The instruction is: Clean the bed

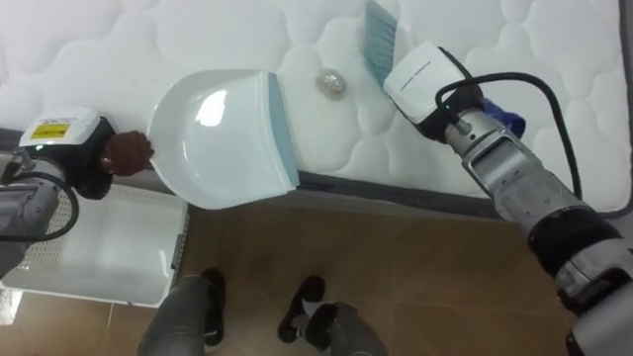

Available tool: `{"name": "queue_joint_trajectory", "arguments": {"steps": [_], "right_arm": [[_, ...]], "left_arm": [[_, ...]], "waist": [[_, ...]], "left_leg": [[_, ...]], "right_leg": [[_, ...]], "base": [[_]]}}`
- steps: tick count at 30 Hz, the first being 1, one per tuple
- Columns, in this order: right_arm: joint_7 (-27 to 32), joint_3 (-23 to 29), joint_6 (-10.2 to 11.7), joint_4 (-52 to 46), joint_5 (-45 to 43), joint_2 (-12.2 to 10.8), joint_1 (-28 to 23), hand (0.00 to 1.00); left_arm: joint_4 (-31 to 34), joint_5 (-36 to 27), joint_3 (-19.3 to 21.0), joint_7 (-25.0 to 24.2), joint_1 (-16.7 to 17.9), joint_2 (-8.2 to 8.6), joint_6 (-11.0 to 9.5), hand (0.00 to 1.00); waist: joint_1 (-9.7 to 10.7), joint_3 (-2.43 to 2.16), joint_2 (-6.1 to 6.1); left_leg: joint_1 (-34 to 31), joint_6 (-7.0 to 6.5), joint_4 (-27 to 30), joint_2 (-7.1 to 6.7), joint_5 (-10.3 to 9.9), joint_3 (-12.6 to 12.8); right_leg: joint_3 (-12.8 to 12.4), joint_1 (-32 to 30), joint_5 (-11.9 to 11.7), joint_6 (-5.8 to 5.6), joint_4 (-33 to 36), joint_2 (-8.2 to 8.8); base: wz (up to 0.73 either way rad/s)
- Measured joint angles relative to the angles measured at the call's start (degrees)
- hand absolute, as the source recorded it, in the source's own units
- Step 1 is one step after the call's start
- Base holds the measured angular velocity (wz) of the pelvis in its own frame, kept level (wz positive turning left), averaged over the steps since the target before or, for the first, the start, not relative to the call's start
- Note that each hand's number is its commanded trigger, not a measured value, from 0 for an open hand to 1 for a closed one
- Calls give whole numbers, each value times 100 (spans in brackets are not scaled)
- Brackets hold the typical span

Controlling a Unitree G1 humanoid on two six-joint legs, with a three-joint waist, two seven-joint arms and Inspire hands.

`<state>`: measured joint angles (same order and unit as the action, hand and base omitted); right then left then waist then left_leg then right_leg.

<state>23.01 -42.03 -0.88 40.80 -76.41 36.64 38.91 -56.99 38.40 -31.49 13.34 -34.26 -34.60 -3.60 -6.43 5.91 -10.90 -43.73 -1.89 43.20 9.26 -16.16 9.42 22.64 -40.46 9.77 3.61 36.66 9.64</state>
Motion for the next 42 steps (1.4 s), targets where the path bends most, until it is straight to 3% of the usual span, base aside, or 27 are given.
{"name": "queue_joint_trajectory", "arguments": {"steps": [17,22,27,30,33,37,42], "right_arm": [[-545,46,25,-1078,315,-100,-389,100],[-1015,43,29,-1470,534,-330,-407,100],[-1303,43,138,-1937,926,-351,-419,100],[-1483,24,215,-2112,1119,-515,-429,100],[-1614,30,263,-2364,1120,-723,-428,100],[-1641,30,501,-2421,1367,-1030,-425,100],[-1936,46,564,-2556,1577,-1100,-426,100]], "left_arm": [[-112,-2,-11,18,3,149,36,100],[-224,-4,-6,26,5,256,139,100],[-350,7,-10,26,4,293,171,100],[-518,4,-19,78,12,403,190,100],[-581,9,-15,222,17,435,198,100],[-741,-1,-16,448,60,500,167,100],[-742,0,-2,542,143,500,158,100]], "waist": [[17,-20,89],[-21,-32,109],[-15,-54,149],[-7,-89,216],[18,-91,219],[19,-93,217],[12,-102,206]], "left_leg": [[44,9,9,2,5,30],[114,11,-1,7,6,132],[161,28,13,12,10,162],[161,35,24,9,15,157],[141,43,54,-4,19,169],[159,55,52,-4,28,195],[134,54,65,-2,29,198]], "right_leg": [[-32,0,3,22,17,-10],[-109,-18,-3,44,60,-29],[-154,-26,19,71,113,-22],[-163,-28,24,78,141,-19],[-202,-81,64,85,227,-1],[-204,-88,69,104,256,26],[-199,-113,70,110,262,23]], "base": [[0],[-8],[-3],[0],[1],[0],[0]]}}
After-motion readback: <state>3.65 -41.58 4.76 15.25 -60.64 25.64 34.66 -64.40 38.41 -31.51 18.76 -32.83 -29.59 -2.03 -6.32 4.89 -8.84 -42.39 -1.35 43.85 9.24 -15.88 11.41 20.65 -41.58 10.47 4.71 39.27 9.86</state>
